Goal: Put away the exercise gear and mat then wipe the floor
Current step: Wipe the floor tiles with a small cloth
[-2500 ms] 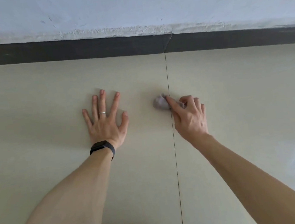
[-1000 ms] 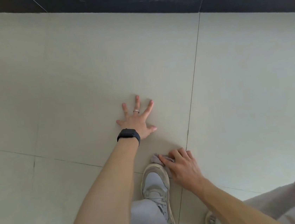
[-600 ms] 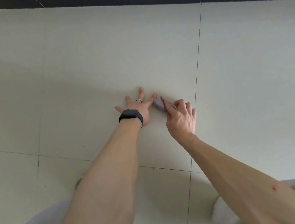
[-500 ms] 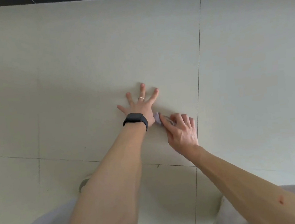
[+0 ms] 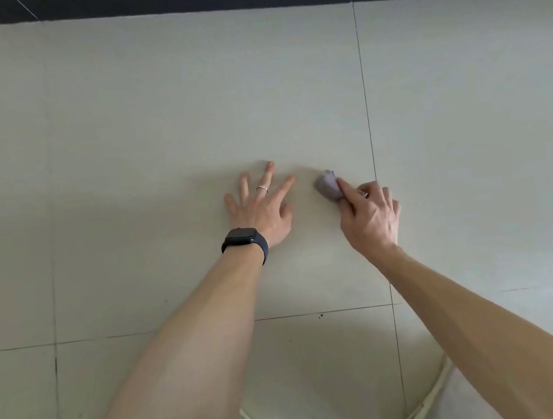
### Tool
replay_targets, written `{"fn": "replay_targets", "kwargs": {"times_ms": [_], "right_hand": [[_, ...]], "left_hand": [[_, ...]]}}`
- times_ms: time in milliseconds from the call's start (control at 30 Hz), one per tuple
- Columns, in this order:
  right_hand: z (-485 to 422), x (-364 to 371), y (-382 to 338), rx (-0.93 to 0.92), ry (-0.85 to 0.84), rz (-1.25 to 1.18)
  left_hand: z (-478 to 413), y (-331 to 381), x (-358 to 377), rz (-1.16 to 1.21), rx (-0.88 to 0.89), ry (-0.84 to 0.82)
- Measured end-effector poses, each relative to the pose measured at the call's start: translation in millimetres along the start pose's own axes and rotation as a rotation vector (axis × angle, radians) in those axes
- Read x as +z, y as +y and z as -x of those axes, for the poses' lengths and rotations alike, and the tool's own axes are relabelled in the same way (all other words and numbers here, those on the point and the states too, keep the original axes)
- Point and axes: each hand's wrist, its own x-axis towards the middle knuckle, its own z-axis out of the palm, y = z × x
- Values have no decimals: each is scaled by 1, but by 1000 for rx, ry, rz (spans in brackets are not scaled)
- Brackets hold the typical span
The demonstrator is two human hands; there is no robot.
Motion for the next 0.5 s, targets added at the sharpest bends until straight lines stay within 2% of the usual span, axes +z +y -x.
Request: {"fn": "replay_targets", "kwargs": {"times_ms": [67,100,133,233,300,333,367,400,467,500], "right_hand": [[10,5,-14,93,43,11],[27,9,-24,28,51,18],[49,15,-34,-111,14,16],[105,30,-54,-727,-219,34],[89,29,-55,-934,-249,38],[69,28,-53,-940,-213,61],[45,28,-50,-868,-160,92],[18,25,-50,-697,-98,109],[-38,14,-50,-177,26,111],[-58,11,-53,103,63,24]], "left_hand": [[0,-21,-7,-19,57,44],[0,-32,-9,-21,46,60],[1,-45,-11,-18,4,69],[5,-76,-15,-23,-84,54],[9,-84,-20,-2,-88,18],[11,-86,-22,16,-107,16],[12,-87,-25,31,-128,21],[13,-88,-26,43,-143,29],[14,-92,-25,49,-145,37],[15,-96,-24,40,-136,35]]}}
